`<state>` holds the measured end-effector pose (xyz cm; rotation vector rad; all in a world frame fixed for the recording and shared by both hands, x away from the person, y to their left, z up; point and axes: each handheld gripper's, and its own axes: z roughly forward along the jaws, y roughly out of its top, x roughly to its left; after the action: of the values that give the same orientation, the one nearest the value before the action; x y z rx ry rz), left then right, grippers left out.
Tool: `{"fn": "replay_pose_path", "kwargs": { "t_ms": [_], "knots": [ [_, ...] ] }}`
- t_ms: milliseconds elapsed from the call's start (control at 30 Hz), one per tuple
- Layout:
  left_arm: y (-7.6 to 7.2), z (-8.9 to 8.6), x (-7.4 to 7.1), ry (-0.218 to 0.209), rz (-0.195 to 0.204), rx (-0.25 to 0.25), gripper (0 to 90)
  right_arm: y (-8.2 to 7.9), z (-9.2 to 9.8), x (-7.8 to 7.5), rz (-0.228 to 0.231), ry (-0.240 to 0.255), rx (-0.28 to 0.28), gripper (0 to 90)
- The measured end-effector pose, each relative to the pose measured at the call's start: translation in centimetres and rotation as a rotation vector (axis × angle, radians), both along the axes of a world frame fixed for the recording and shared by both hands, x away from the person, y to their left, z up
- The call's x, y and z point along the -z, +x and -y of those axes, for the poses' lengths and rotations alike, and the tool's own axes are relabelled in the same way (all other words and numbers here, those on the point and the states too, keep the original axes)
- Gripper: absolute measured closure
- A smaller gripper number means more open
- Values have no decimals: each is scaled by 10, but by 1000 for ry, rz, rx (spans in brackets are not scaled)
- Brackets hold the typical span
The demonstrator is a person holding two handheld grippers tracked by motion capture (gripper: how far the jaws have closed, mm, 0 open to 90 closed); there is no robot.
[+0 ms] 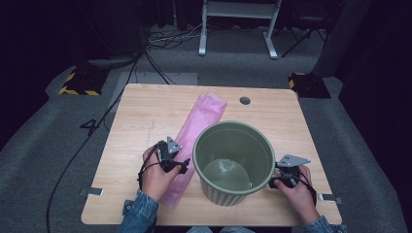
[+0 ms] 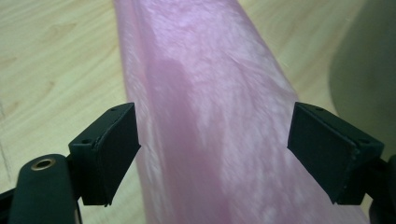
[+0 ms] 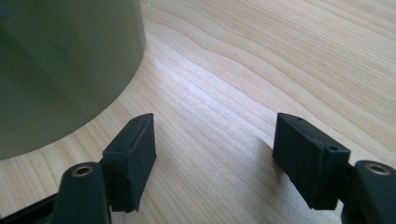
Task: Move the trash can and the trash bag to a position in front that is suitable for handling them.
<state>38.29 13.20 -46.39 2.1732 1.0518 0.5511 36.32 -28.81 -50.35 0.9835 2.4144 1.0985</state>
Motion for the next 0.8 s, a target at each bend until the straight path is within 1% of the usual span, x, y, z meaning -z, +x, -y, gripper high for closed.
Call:
{"fn": "replay_pose_path", "kwargs": {
  "t_ms": [33, 67, 100, 133, 200, 233, 267, 300, 333, 367, 400, 467, 500, 533, 633, 700, 733, 767, 800],
  "knots": [
    [4, 1, -1, 6, -1, 6, 165, 0, 0, 0, 0, -1, 9, 297],
    [4, 1, -1, 6, -1, 6, 166, 0, 0, 0, 0, -1, 9, 297],
    [13, 5, -3, 10, -1, 8, 169, 1, 0, 0, 0, -1, 11, 296],
    [18, 6, -4, 12, 0, 5, 169, 1, 0, 0, 1, -1, 11, 295],
    [30, 6, -2, -2, -10, -4, 165, 1, 0, 0, 1, -1, 11, 295],
    [30, 6, -2, -2, -10, -4, 165, 1, 0, 0, 1, -1, 11, 295],
    [43, 6, 3, -46, -16, -20, 165, 1, 0, 0, 1, -1, 11, 295],
    [48, 6, 6, -63, -26, -31, 165, 1, 0, 0, 1, -1, 11, 295],
    [53, 6, 8, -63, -35, -25, 165, 1, 0, 0, 1, -1, 11, 295],
    [53, 6, 8, -63, -35, -25, 167, 1, 0, 0, 2, -1, 11, 295],
    [57, 7, 11, -64, -39, -25, 167, 1, 0, 0, 2, -1, 11, 295],
    [65, 9, 18, -56, -62, -18, 173, 1, 0, 0, 1, 0, 11, 295],
    [65, 9, 18, -56, -62, -18, 172, 1, 0, 0, 1, 0, 11, 295],
    [66, 11, 20, -57, -71, -13, 172, 1, 0, 0, 1, 0, 11, 295],
    [68, 18, 25, -23, -110, 17, 173, 1, 0, 0, 2, -1, 12, 295],
    [67, 22, 29, -12, -143, 15, 173, 1, 0, 0, 2, -1, 12, 295],
    [67, 22, 30, -16, -150, 18, 167, 1, 0, 0, 2, -1, 12, 295],
    [67, 23, 30, -14, -149, 20, 159, 0, 0, 0, 2, -1, 12, 294],
    [66, 23, 30, -19, -151, 12, 159, 0, 0, 0, 2, -1, 12, 294]
  ]
}}
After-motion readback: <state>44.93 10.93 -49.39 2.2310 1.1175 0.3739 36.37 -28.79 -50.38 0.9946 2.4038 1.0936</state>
